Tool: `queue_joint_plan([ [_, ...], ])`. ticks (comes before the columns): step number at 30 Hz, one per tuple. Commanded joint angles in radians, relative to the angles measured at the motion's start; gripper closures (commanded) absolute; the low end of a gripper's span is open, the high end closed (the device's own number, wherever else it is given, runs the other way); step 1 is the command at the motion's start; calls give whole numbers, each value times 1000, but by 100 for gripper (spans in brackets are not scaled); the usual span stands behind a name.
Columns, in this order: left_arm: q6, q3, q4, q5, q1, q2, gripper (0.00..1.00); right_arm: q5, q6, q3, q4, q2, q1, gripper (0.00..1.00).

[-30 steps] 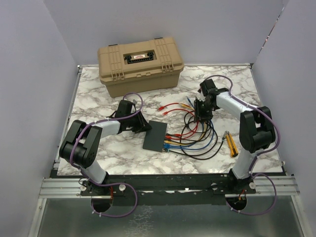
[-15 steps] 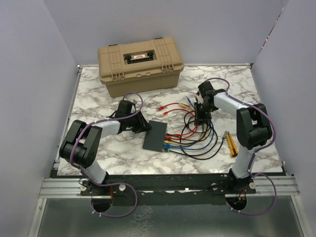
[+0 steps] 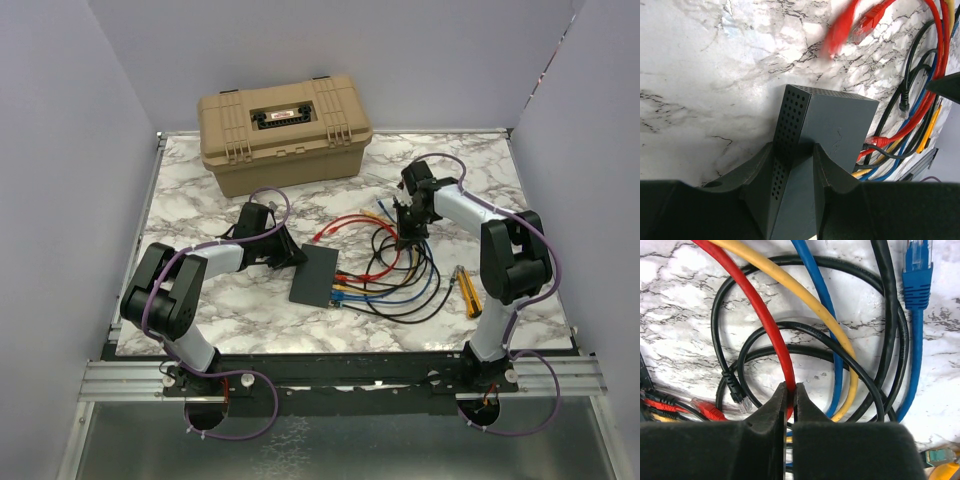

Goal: Pull the plug from the switch port
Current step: Pick up the connector from the center of the board.

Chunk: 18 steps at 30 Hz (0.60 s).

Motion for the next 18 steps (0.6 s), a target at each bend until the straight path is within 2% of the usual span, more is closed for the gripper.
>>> queue_joint_plan([
  [1,87,-83,-245,-255,-15,148,100,10,-18,43,-31,-3,0,98],
  [18,89,-79,-248,-252,-15,149,100,22,-38,197,-140,-66,-2,100],
])
